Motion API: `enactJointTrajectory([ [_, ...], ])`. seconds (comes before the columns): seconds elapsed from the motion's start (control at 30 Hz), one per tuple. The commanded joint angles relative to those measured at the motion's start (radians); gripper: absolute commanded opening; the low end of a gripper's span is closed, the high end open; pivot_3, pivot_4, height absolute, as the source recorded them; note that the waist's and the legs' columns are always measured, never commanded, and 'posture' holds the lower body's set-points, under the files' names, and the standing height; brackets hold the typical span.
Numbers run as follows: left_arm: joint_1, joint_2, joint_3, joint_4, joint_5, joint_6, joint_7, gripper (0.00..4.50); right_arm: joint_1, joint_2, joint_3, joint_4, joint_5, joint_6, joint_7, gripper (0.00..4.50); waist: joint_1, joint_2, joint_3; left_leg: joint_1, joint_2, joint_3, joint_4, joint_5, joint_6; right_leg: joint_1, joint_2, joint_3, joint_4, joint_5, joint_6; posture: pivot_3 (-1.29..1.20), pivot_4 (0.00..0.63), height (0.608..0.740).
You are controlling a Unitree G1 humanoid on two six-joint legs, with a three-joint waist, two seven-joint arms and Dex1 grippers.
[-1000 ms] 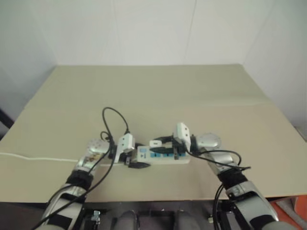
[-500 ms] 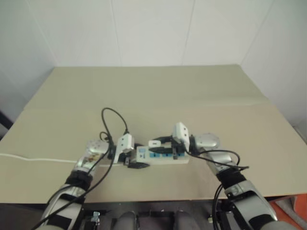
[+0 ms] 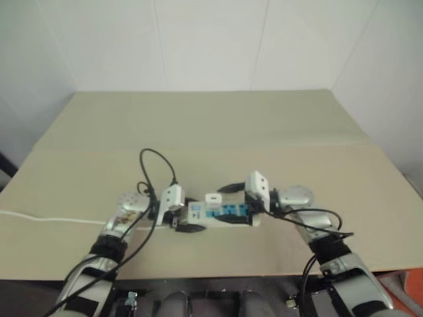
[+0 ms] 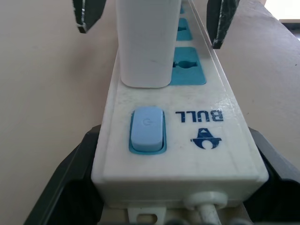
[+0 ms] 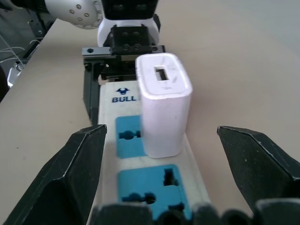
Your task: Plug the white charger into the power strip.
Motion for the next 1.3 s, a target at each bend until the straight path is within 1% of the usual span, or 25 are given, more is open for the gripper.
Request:
enactJointTrajectory([
  [0.03, 0.016, 0.038, 0.022, -0.042, -0.023, 0.040, -0.021, 4.47, 0.047, -0.051, -0.027, -0.090, 0.016, 0.048, 0.018, 4.50, 0.002, 0.000, 0.000, -0.001, 0.000, 0.000, 0.000, 0.000, 0.000, -0.001, 0.000, 0.000, 0.000, 0.000, 0.000, 0.00, 0.150, 0.740],
  [0.2, 0.035, 0.130, 0.092, -0.167, -0.094, 0.094, -0.046, 4.47, 0.109, -0.133, -0.140, -0.250, 0.085, 0.113, -0.016, 4.50, 0.001, 0.000, 0.007, -0.005, 0.000, 0.000, 0.000, 0.000, 0.000, -0.003, 0.000, 0.000, -0.001, 0.000, 0.000, 0.00, 0.150, 0.740],
  [0.3, 0.058, 0.205, 0.143, -0.277, -0.146, 0.146, -0.062, 4.47, 0.161, -0.208, -0.234, -0.367, 0.147, 0.168, -0.026, 4.50, 0.001, 0.000, 0.011, -0.008, 0.000, 0.000, 0.000, 0.000, 0.000, -0.008, -0.001, 0.000, -0.001, 0.000, 0.000, 0.00, 0.150, 0.740],
  [0.43, 0.095, 0.341, 0.228, -0.410, -0.237, 0.249, -0.110, 4.47, 0.244, -0.337, -0.431, -0.466, 0.241, 0.243, -0.047, 4.50, 0.002, -0.001, 0.012, -0.014, 0.000, 0.000, 0.000, 0.000, 0.000, -0.013, -0.001, 0.000, -0.001, 0.000, 0.000, 0.00, 0.150, 0.740],
  [0.5, 0.111, 0.391, 0.259, -0.433, -0.262, 0.280, -0.124, 4.47, 0.293, -0.387, -0.509, -0.486, 0.268, 0.265, -0.045, 4.50, 0.002, -0.001, 0.012, -0.017, 0.000, 0.000, 0.000, 0.000, 0.000, -0.016, -0.002, 0.000, -0.001, 0.000, 0.000, 0.00, 0.150, 0.740],
  [0.57, 0.118, 0.464, 0.297, -0.431, -0.281, 0.299, -0.168, 4.47, 0.373, -0.452, -0.620, -0.475, 0.275, 0.267, -0.016, 4.50, 0.004, -0.001, 0.012, -0.016, 0.000, 0.000, 0.000, 0.000, 0.000, -0.015, -0.001, 0.000, -0.002, 0.000, 0.000, 0.00, 0.150, 0.740],
  [0.63, 0.119, 0.503, 0.316, -0.426, -0.294, 0.309, -0.189, 4.47, 0.430, -0.486, -0.686, -0.475, 0.281, 0.270, -0.010, 4.50, 0.005, -0.001, 0.013, -0.016, 0.000, 0.001, 0.000, 0.000, 0.000, -0.015, -0.001, -0.001, -0.003, 0.000, 0.000, 0.00, 0.150, 0.740],
  [0.73, 0.094, 0.526, 0.330, -0.406, -0.299, 0.316, -0.191, 4.47, 0.506, -0.517, -0.768, -0.494, 0.296, 0.285, 0.002, 4.50, 0.004, -0.001, 0.013, -0.015, 0.000, 0.002, 0.000, 0.000, 0.000, -0.014, -0.001, 0.000, -0.003, 0.000, 0.000, 0.00, 0.150, 0.740],
  [0.8, 0.076, 0.522, 0.330, -0.402, -0.300, 0.323, -0.190, 4.47, 0.538, -0.528, -0.798, -0.501, 0.302, 0.287, 0.008, 4.50, 0.004, -0.001, 0.013, -0.015, 0.001, 0.002, 0.000, 0.000, 0.000, -0.013, -0.001, 0.000, -0.003, 0.000, 0.000, 0.00, 0.150, 0.740],
  [1.0, 0.073, 0.487, 0.314, -0.444, -0.310, 0.349, -0.175, 4.47, 0.555, -0.533, -0.805, -0.506, 0.293, 0.269, -0.002, 4.50, -0.003, -0.001, 0.013, -0.015, 0.001, 0.002, 0.000, 0.000, 0.000, -0.014, -0.001, 0.001, -0.002, 0.000, 0.000, 0.00, 0.150, 0.740],
  [1.3, 0.046, 0.459, 0.285, -0.439, -0.301, 0.348, -0.175, 4.47, 0.563, -0.521, -0.783, -0.529, 0.288, 0.262, -0.025, 4.50, 0.002, -0.001, 0.013, -0.015, 0.000, 0.002, 0.000, 0.000, 0.000, -0.014, -0.001, 0.001, -0.002, 0.000, 0.000, 0.00, 0.150, 0.740],
])
